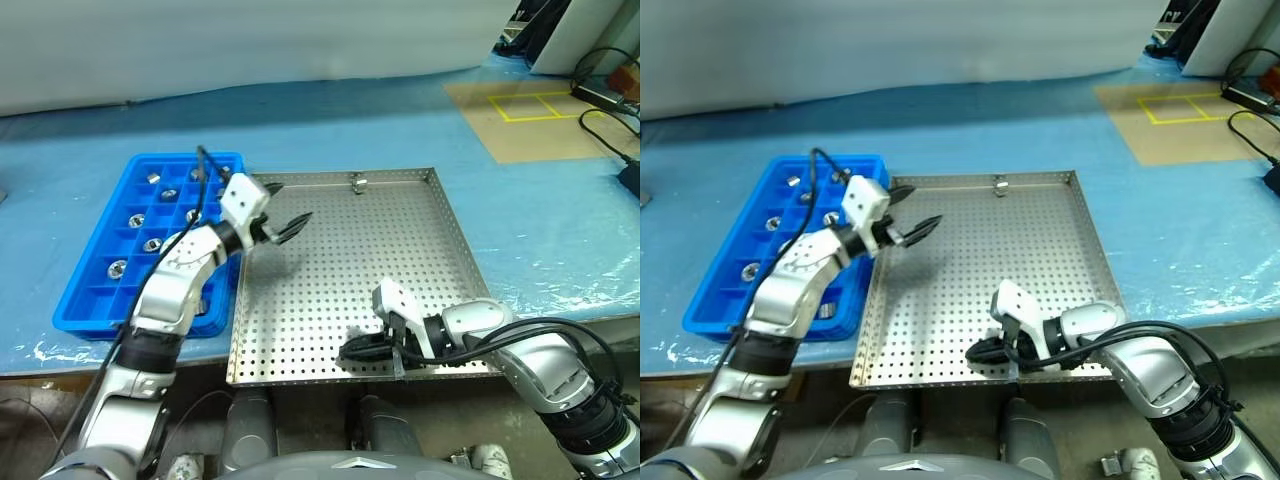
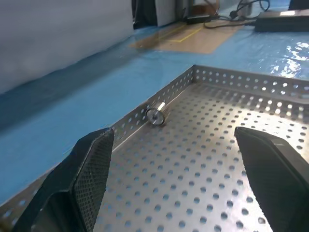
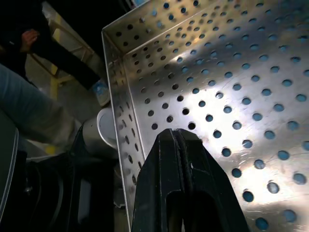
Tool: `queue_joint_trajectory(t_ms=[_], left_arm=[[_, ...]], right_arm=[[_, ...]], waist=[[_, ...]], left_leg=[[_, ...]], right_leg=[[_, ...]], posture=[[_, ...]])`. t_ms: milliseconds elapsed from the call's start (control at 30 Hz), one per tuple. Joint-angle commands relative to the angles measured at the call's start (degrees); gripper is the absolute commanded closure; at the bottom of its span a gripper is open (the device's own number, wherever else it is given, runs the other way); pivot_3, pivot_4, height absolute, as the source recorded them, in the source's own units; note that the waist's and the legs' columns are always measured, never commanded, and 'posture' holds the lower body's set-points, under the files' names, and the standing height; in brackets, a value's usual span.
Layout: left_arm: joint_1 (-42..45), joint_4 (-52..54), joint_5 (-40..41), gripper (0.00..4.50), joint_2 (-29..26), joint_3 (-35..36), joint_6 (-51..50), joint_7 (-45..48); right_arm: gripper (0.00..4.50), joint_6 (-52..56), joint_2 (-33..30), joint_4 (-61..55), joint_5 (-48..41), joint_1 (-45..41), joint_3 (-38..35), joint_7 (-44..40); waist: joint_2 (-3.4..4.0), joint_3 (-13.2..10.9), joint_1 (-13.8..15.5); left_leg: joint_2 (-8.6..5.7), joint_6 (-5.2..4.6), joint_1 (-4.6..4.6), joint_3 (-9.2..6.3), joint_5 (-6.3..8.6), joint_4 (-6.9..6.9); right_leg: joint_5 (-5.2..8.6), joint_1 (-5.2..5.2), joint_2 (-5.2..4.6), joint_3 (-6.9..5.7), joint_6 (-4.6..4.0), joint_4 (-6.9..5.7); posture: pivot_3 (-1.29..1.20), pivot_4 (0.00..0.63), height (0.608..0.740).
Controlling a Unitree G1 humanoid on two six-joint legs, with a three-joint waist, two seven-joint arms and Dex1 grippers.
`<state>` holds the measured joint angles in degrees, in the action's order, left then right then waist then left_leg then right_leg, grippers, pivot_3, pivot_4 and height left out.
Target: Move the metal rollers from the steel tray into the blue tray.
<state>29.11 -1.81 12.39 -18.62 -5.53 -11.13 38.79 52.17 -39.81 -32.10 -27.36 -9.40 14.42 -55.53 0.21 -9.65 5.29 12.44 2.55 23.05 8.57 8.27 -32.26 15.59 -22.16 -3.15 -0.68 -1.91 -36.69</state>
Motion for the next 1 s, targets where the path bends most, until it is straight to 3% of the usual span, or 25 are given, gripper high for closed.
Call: queue_joint_trajectory(t_ms=[33, 267, 367, 533, 633, 867, 1000], left_arm=[[3.73, -4.35, -0.81, 0.23, 1.03, -0.07, 4.29, 0.92], [6.20, -8.07, -0.72, 0.23, 2.64, 0.66, 6.53, 1.60], [6.25, -8.42, -0.58, 0.23, 2.11, 2.21, 6.79, 0.76], [5.67, -8.34, -0.76, 0.23, 1.07, 3.88, 6.96, -0.45], [5.60, -8.53, -1.15, 0.23, 1.00, 4.70, 7.29, -1.95], [5.03, -8.31, -1.70, 0.23, 1.06, 5.31, 7.78, -4.77], [4.24, -7.23, -1.60, 0.23, 1.17, 5.35, 7.59, -5.75]], right_arm=[[4.49, -0.12, 1.64, -2.59, -1.15, 0.94, -3.28, 4.60], [4.49, -7.83, 16.36, 2.98, 2.69, -3.81, -10.13, 21.47], [4.49, -14.58, 17.23, 23.60, 5.01, -16.55, -15.67, 22.94], [4.49, -24.20, 21.78, 41.64, 11.48, -26.89, -15.54, 29.52], [3.88, -31.73, 25.10, 53.46, 14.57, -32.90, -15.85, 32.17], [1.50, -47.67, 31.31, 85.58, 18.55, -50.09, -18.28, 39.09], [0.19, -52.29, 32.79, 96.38, 19.50, -54.93, -19.76, 43.03]], waist=[[0.00, 0.00, -0.30], [0.01, 0.01, -1.86], [0.03, 0.00, -2.87], [0.04, 0.00, -2.99], [0.04, -0.01, -3.01], [0.06, -0.02, -2.97], [0.07, -0.02, -2.50]], left_leg=[[0.02, 0.00, 0.00, 0.01, 0.00, 0.01], [0.02, 0.01, 0.07, 0.05, 0.00, 0.07], [-0.01, 0.06, 0.06, 0.05, -0.03, -0.03], [-0.23, 0.09, 0.08, 0.07, -0.14, 0.00], [-0.23, 0.05, 0.20, 0.06, -0.14, 0.07], [-0.21, -0.34, 0.84, 0.04, -0.16, -0.02], [-0.12, -0.40, 1.01, 0.04, -0.14, -0.06]], right_leg=[[-0.08, -0.03, 0.04, 0.03, 0.13, 0.00], [-0.10, -0.14, 0.06, 0.05, 0.17, -0.02], [-0.06, -0.14, 0.04, 0.09, 0.03, -0.05], [-0.16, -0.13, -0.14, 0.12, 0.04, -0.05], [-0.24, -0.28, -0.10, 0.10, 0.12, -0.10], [-0.33, -0.88, -0.11, 0.00, 0.24, -0.16], [-0.30, -0.88, -0.14, -0.22, 0.19, -0.12]], posture=[[-0.17, 0.150, 0.740], [-0.18, 0.150, 0.740], [-0.17, 0.150, 0.740], [-0.15, 0.150, 0.740], [-0.13, 0.150, 0.740], [-0.09, 0.150, 0.740], [-0.07, 0.150, 0.740]])
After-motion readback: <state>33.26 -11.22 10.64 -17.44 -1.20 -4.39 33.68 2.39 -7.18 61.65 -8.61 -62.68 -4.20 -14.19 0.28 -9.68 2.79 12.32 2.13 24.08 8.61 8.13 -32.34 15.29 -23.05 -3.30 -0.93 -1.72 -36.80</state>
